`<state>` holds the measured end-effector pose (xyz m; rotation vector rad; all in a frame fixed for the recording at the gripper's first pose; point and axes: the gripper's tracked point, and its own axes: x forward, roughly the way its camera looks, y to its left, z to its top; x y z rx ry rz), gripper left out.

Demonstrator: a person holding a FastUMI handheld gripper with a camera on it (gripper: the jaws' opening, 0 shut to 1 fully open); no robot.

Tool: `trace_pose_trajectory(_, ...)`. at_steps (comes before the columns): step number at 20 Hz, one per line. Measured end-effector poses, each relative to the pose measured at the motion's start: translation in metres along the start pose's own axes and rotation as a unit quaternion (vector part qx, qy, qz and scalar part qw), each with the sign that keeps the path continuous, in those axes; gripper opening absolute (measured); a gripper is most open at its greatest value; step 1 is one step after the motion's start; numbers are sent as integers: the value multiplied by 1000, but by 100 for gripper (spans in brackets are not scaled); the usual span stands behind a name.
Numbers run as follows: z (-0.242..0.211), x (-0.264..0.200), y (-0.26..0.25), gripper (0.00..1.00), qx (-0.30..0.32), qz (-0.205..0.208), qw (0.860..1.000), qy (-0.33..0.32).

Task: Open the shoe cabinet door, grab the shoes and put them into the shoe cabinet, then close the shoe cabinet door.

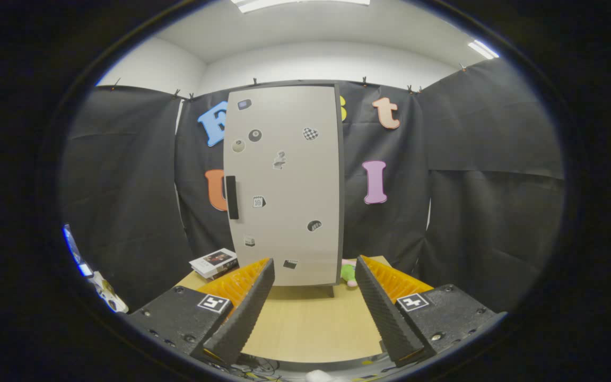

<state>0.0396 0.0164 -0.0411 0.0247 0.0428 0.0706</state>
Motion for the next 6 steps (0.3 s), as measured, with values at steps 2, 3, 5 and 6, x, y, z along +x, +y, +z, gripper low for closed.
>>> trace_pose_trajectory(2, -1, 0, 0, 100, -1, 1, 1000, 0)
trace_pose_trajectory(3, -2, 0, 0, 100, -1, 1, 1000, 1)
trace_pose_trajectory(5, -2, 0, 0, 100, -2, 1, 1000, -1)
trace_pose_trajectory(6, -1, 0, -1, 100, -2, 0, 1000, -2)
